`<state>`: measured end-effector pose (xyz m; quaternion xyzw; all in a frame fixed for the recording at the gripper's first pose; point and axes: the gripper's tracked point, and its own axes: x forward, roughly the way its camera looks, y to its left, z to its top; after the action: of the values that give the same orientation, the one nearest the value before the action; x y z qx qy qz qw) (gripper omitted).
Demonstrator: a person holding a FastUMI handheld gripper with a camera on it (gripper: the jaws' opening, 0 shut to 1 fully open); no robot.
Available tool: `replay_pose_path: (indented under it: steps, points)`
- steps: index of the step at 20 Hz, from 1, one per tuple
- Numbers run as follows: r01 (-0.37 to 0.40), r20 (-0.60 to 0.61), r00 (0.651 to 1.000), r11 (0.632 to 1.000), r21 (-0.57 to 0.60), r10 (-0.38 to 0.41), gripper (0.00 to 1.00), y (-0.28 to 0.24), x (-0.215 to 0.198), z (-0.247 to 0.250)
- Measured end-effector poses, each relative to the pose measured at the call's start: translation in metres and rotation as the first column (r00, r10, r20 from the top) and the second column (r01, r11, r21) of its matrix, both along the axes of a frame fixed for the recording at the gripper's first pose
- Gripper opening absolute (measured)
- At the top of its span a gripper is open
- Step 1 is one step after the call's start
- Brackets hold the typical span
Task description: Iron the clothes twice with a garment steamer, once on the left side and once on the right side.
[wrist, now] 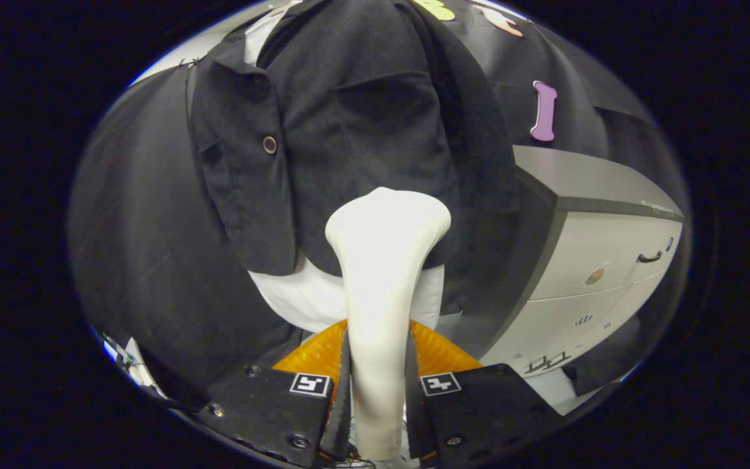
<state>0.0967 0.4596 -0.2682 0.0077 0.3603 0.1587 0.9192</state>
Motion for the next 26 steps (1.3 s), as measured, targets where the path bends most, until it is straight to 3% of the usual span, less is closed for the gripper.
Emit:
replay_pose_path:
  steps: [9, 12, 16, 20, 23, 26]
  points:
    - [-0.002, -0.089, 0.996, 0.998, -0.055, -0.003, 0.37, -0.002, -0.013, -0.056]
    - [0.002, -0.102, 0.995, 0.999, -0.047, -0.007, 0.37, 0.001, -0.015, -0.050]
    - [-0.018, -0.051, 0.999, 1.000, -0.001, 0.018, 0.37, 0.011, -0.021, -0.008]
    - [-0.058, 0.070, 0.996, 0.993, 0.105, 0.050, 0.37, 0.033, -0.012, 0.069]
    - [-0.110, 0.186, 0.980, 0.977, 0.183, 0.076, 0.37, 0.057, -0.001, 0.138]
    - [-0.201, 0.315, 0.942, 0.948, 0.245, 0.118, 0.37, 0.088, 0.003, 0.205]
